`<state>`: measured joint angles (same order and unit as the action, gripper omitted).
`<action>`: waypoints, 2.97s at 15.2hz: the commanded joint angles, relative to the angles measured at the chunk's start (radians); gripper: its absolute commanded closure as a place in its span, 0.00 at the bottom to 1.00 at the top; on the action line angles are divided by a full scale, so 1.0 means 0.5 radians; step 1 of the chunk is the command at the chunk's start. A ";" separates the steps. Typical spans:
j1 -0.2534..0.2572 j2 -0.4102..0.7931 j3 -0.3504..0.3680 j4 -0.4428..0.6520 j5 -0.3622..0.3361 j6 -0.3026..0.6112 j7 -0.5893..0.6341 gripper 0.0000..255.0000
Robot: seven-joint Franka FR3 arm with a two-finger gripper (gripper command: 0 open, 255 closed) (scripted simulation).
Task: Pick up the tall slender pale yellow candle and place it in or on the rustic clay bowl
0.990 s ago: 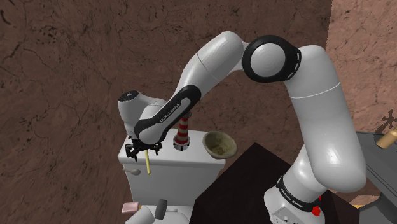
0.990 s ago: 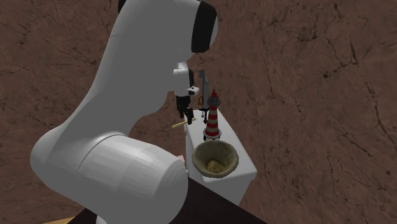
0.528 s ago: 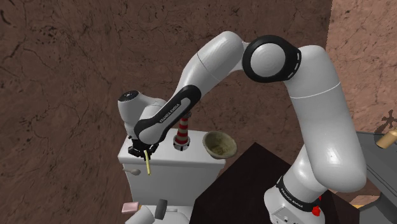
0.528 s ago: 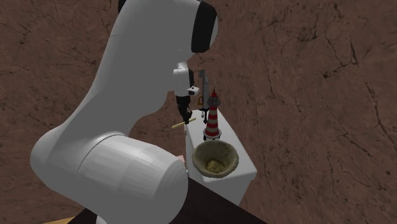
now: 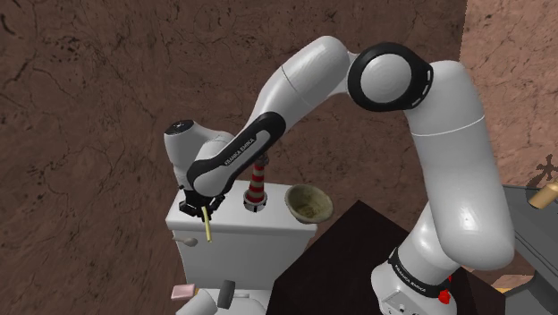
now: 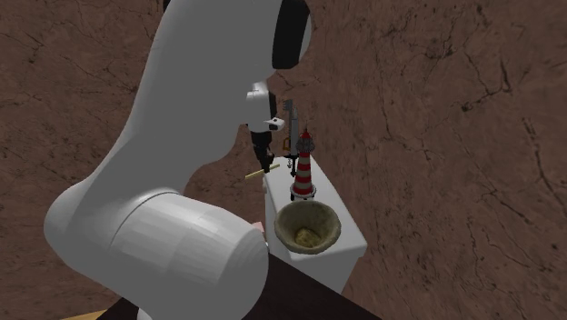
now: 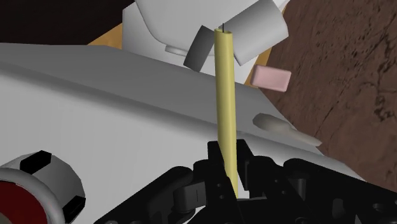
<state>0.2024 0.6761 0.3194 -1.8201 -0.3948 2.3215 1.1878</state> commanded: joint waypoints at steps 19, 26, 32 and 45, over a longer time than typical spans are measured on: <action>-0.083 -0.375 0.120 -0.007 0.173 -0.348 -0.125 1.00; -0.102 -0.482 0.150 0.034 0.230 -0.488 -0.169 1.00; -0.246 -0.778 0.160 -0.332 0.323 -0.381 -0.303 1.00; -0.549 -1.577 -0.004 -1.292 0.596 -0.098 -0.901 1.00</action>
<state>-0.0653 -0.0779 0.3271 -2.4212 -0.1071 2.2577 0.7621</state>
